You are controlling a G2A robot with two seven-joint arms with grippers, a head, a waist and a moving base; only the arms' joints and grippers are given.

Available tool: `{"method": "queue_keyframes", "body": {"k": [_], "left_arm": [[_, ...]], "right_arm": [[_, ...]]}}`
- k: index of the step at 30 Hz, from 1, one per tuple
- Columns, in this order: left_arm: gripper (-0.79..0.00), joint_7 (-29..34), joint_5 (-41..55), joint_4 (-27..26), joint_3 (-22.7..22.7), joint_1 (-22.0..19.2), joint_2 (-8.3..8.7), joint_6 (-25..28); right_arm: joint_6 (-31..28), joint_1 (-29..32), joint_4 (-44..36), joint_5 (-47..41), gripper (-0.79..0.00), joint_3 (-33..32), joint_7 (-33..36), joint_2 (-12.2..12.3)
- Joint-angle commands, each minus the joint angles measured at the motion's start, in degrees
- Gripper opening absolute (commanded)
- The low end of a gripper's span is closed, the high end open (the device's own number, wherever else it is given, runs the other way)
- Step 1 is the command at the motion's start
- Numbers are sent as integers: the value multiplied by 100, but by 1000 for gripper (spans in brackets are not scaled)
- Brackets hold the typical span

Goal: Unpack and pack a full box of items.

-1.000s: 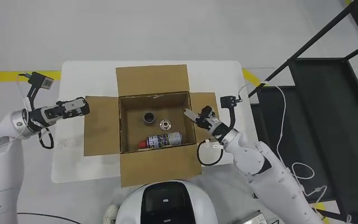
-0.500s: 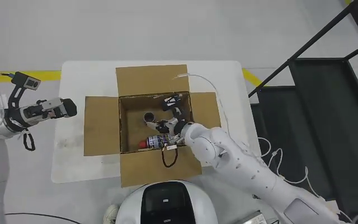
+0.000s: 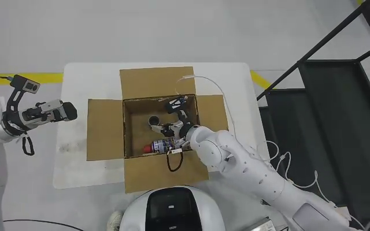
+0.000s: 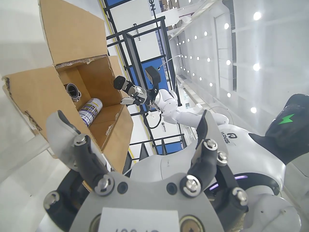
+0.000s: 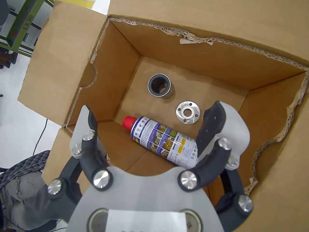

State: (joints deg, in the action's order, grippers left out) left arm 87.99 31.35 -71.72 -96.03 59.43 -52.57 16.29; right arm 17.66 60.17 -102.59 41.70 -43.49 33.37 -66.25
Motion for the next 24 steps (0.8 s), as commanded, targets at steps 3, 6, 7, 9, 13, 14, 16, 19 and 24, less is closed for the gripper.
{"method": "queue_keyframes", "body": {"k": [3, 6, 7, 9, 13, 14, 16, 19, 24], "left_arm": [[0, 0, 0, 0, 0, 0, 0, 0], [0, -254, -127, -160, -80, 177, 27, -92], [0, -255, -140, -200, -147, 249, 45, -116], [0, -278, -134, -230, -292, 385, 78, -165], [0, -308, -289, -247, -404, 508, 116, -215], [0, -308, -289, -247, -404, 508, 116, -215], [0, -308, -289, -247, -404, 508, 116, -215], [0, -308, -289, -247, -404, 508, 116, -215], [0, -308, -289, -247, -404, 508, 116, -215]], "right_arm": [[-124, -321, 203, 251, 0, 284, 229, -120], [-68, -717, 513, 332, 0, 645, 454, -304], [-31, -854, 635, 339, 0, 763, 516, -376], [45, -1122, 948, 353, 0, 984, 630, -524], [144, -1521, 1624, 214, 0, 1318, 628, -829], [106, -1591, 1782, 95, 0, 1367, 607, -903], [127, -1721, 2101, -23, 0, 1439, 520, -1036], [150, -1877, 2495, -132, 0, 1545, 445, -1216], [257, -2083, 3038, -166, 0, 1773, 508, -1507]]}}
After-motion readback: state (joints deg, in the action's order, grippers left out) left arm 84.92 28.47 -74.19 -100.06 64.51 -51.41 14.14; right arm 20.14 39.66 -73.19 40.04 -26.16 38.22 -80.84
